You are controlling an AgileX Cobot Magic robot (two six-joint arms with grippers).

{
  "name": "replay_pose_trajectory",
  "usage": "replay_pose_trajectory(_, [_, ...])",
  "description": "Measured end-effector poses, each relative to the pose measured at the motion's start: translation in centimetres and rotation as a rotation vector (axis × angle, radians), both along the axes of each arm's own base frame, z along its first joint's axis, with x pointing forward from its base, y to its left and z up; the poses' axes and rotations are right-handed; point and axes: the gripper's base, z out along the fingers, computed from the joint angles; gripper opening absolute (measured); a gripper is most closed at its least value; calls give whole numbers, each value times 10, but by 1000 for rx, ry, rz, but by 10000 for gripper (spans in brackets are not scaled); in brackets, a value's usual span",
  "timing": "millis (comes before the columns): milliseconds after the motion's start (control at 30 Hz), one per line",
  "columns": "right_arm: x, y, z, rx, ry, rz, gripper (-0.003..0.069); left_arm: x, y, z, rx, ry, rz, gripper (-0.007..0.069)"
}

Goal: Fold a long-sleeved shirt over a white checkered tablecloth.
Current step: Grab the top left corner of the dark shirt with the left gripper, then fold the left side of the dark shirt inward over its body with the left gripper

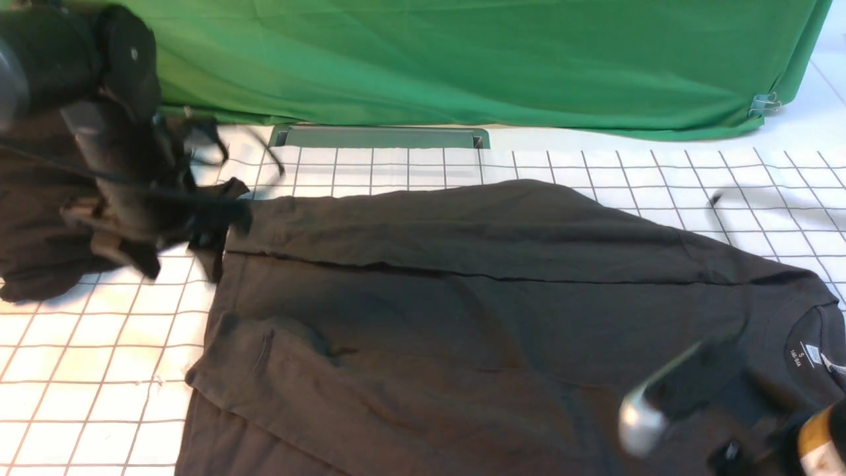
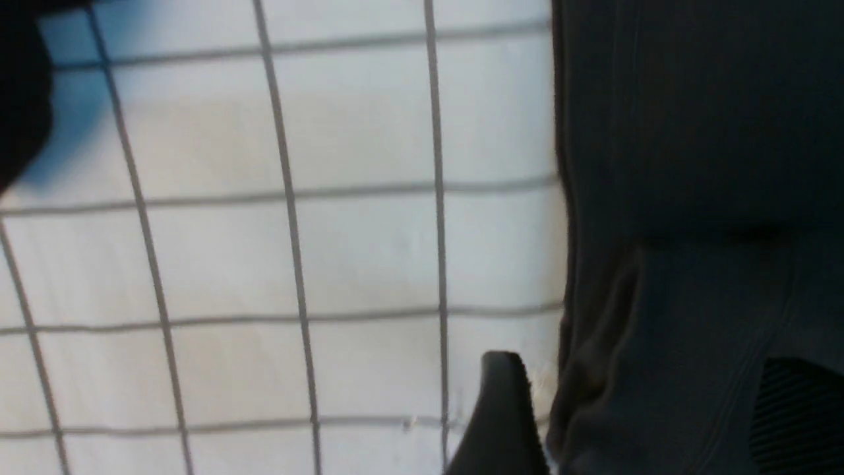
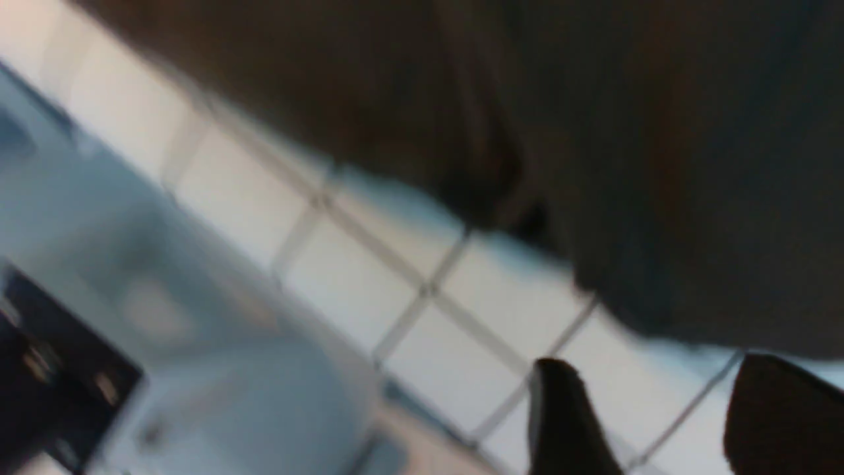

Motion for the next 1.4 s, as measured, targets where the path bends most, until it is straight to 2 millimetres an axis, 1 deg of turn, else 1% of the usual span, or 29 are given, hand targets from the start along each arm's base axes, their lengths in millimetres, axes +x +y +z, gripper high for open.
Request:
replay_pose_trajectory(100, [2,-1,25,84,-119,-6,213,22,1,11,-51,-115,42,437])
replay_pose_trajectory(167, [4,0,35,118,-163,-9,178,37,1,9,-60,-146,43,409])
replay_pose_trajectory(267, [5,1,39,133,-187,-10,171,58,0,-10,-55,-143,34,382])
replay_pose_trajectory(367, [6,1,39,129,-191,-8,173,74,-2,-32,-51,-124,31,372])
replay_pose_trajectory(400, [6,1,39,129,-191,-8,173,74,-2,-34,-51,-121,31,372])
replay_pose_trajectory(500, [6,1,39,126,-194,-7,177,84,-3,-54,-49,-106,30,370])
replay_pose_trajectory(700, [6,1,39,122,-198,-5,189,89,-4,-72,-50,-82,32,358])
replay_pose_trajectory(800, [6,0,39,121,-200,-4,195,89,-5,-78,-54,-66,35,318])
replay_pose_trajectory(833, [6,0,39,120,-201,-4,197,89,-5,-79,-52,-59,31,289])
replay_pose_trajectory(867, [6,0,39,120,-201,-4,197,89,-5,-80,-52,-55,31,283])
replay_pose_trajectory(900, [6,0,39,120,-201,-4,197,89,-5,-80,-50,-51,27,249])
replay_pose_trajectory(933, [6,1,39,122,-203,-4,197,88,-5,-81,-48,-40,23,182])
replay_pose_trajectory(967, [6,1,39,123,-204,-4,197,88,-5,-81,-48,-39,23,182])
replay_pose_trajectory(1033, [7,1,39,125,-209,-5,199,87,-4,-78,-45,-23,22,55])
replay_pose_trajectory(1067, [7,1,39,127,-212,-5,199,88,-5,-76,-45,-20,22,30])
replay_pose_trajectory(1133, [7,1,39,130,-216,-6,199,89,-5,-69,-44,-14,19,10])
replay_pose_trajectory(1300, [8,2,40,138,-226,-8,199,90,-5,-55,-44,1,19,4])
replay_pose_trajectory(1400, [11,0,41,120,-265,-5,199,86,-9,-36,-38,18,-15,4])
